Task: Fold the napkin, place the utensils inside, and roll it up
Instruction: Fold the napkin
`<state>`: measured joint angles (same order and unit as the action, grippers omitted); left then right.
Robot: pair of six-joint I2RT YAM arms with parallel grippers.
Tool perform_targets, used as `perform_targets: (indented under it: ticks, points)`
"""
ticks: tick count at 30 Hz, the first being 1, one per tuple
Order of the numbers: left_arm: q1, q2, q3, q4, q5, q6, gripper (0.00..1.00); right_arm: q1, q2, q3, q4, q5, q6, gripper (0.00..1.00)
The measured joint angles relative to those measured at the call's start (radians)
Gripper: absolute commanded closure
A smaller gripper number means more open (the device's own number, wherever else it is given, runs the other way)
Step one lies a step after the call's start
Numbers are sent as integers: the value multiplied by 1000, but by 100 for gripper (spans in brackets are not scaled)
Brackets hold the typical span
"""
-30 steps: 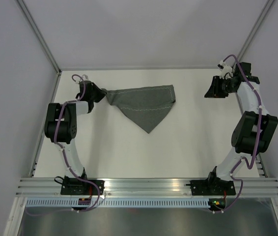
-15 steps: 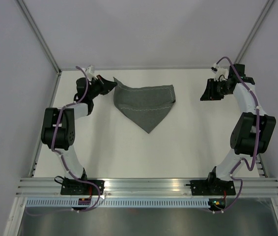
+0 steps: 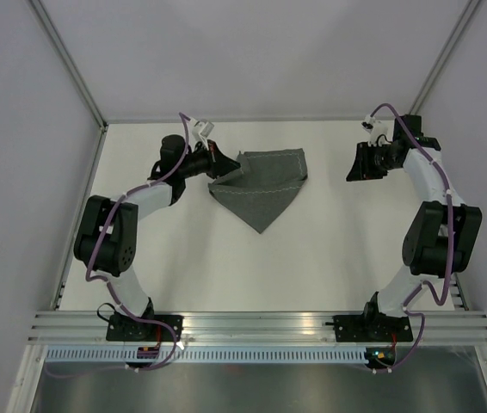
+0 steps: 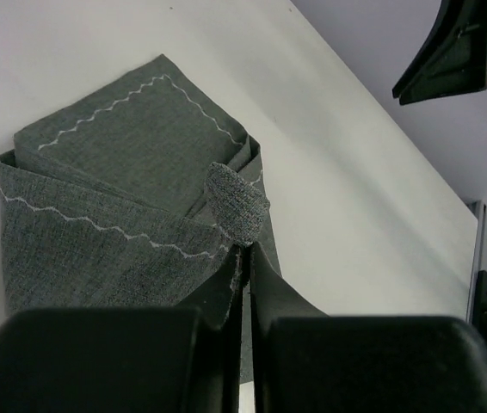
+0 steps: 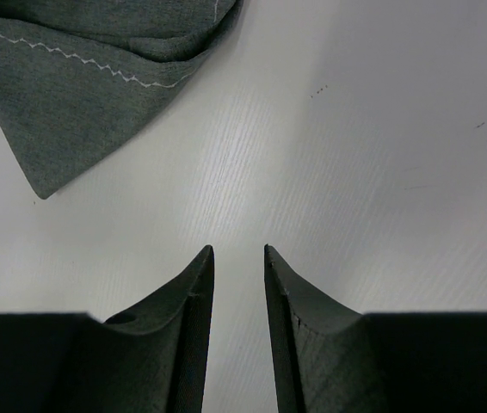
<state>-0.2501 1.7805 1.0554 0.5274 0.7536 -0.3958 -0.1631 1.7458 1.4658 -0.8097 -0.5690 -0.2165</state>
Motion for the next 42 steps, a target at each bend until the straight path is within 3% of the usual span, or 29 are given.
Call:
perform_targets:
  ticks: [17,25,27,31,34,42]
  points:
    - [-102,39,2,-201,-1,166,97,212,-41,-14,23,60,11,65]
    - [-142,117,2,-254,-2,181,89,280,10,-14,37,84,22,66]
    - [-148,134,2,-265,-2,183,86,294,20,-14,40,93,25,66]
    - [-156,150,2,-288,-3,197,63,319,39,-8,43,105,31,66]
    - [-160,151,2,-294,-17,202,55,349,72,26,39,112,37,65]
    - [-151,137,2,-255,-57,179,44,465,134,126,38,128,40,56]
